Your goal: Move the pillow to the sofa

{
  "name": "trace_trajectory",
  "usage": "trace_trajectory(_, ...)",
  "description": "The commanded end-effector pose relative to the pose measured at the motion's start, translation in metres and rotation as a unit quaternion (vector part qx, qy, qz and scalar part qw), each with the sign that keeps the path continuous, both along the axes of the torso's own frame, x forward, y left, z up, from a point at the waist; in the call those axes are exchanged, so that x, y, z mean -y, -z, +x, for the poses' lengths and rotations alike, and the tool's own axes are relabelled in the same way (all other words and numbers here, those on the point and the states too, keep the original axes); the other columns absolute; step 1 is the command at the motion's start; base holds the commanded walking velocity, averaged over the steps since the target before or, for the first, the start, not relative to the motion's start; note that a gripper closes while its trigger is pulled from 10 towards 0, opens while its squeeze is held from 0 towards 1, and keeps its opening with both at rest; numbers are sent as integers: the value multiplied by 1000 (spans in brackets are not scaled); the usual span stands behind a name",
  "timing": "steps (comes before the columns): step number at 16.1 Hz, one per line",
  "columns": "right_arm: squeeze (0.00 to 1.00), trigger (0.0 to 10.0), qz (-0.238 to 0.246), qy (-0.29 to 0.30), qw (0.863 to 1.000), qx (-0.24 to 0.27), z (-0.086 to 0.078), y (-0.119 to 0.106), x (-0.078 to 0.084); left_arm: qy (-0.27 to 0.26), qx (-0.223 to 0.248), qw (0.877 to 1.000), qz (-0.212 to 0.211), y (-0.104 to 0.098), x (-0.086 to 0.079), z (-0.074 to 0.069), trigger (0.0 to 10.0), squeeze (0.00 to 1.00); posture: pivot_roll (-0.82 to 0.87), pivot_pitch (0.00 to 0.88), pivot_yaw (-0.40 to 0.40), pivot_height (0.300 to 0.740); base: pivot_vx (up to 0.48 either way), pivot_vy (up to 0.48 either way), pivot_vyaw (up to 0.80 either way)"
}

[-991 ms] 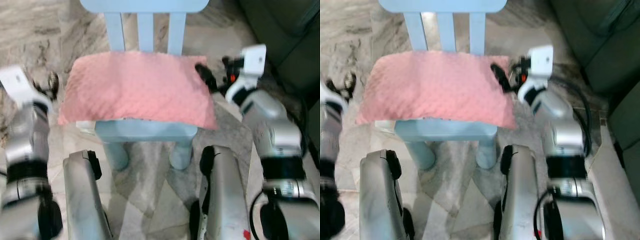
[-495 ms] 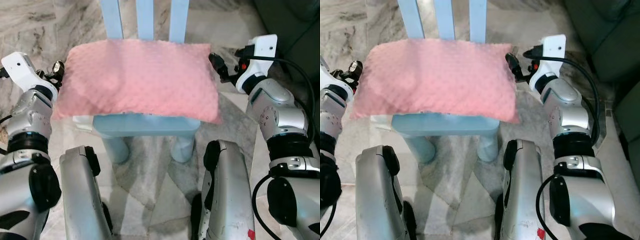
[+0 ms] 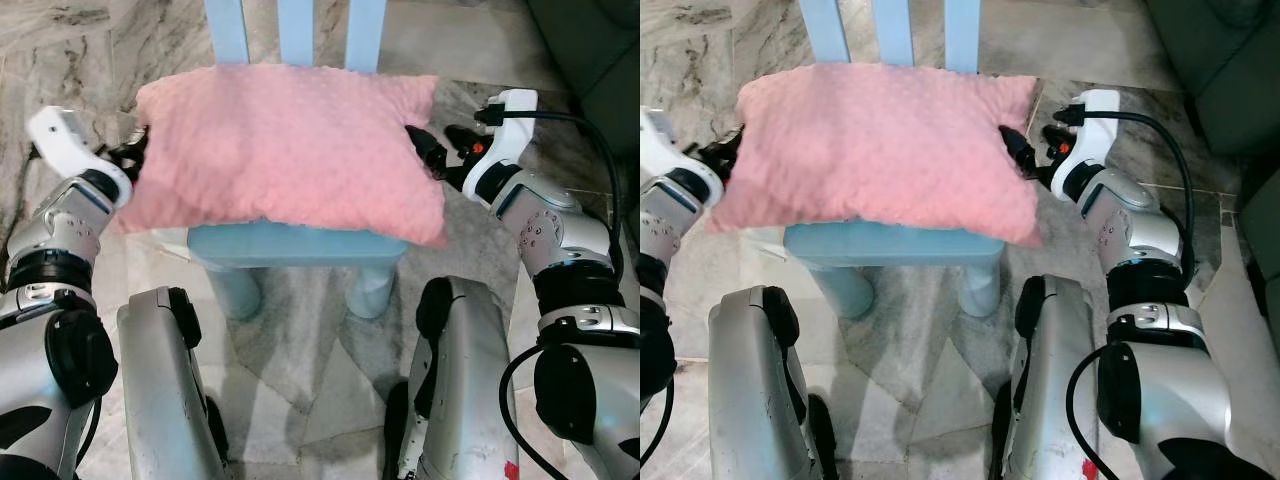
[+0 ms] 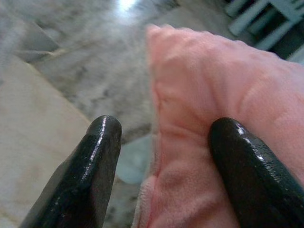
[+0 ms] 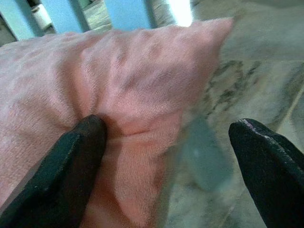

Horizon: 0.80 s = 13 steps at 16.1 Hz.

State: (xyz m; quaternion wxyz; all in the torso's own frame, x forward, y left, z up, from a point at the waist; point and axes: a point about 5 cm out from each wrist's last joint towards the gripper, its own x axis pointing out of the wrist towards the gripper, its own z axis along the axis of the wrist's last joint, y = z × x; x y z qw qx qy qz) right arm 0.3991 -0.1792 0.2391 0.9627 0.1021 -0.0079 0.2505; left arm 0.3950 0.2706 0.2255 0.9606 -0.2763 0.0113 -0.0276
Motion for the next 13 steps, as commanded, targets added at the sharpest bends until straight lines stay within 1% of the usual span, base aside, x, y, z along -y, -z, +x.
trace_trajectory(1,0,10000,3,-30,1000,-7,-3,5,-8,25,-13,999,-20,4,4,0,10000,0,-69,374,-16,316,0,0,0)
trace_trajectory(3,0,10000,8,-51,999,-9,-5,7,-11,56,-8,997,-48,2,8,0,10000,0,-68,379,-14,316,0,0,0)
trace_trajectory(4,0,10000,11,-59,998,-8,-6,8,-11,67,-5,996,-55,1,8,-1,10000,0,-67,381,-14,316,0,0,0)
trace_trajectory(6,0,10000,28,-78,996,-12,-9,9,-14,102,-10,992,-78,2,12,-3,10000,0,-67,384,-14,316,0,0,0)
trace_trajectory(7,0,10000,34,-98,995,-12,-12,9,-17,137,-13,986,-94,2,17,-5,6902,0,-68,385,-14,316,0,0,0)
trace_trajectory(8,0,3451,40,-136,990,-7,-18,9,-24,161,-21,981,-104,4,22,-6,0,0,-66,385,-16,316,0,0,0)
trace_trajectory(9,0,0,42,-151,988,-3,-21,9,-27,177,-24,978,-103,6,24,-8,0,0,-66,385,-16,316,0,0,0)
trace_trajectory(11,0,0,46,-176,983,-1,-26,9,-32,203,-23,973,-109,6,29,-9,0,0,-69,385,-18,316,0,0,0)
trace_trajectory(13,0,0,47,-179,983,-4,-28,10,-32,207,-23,972,-107,6,29,-10,0,0,-68,386,-17,316,0,0,0)
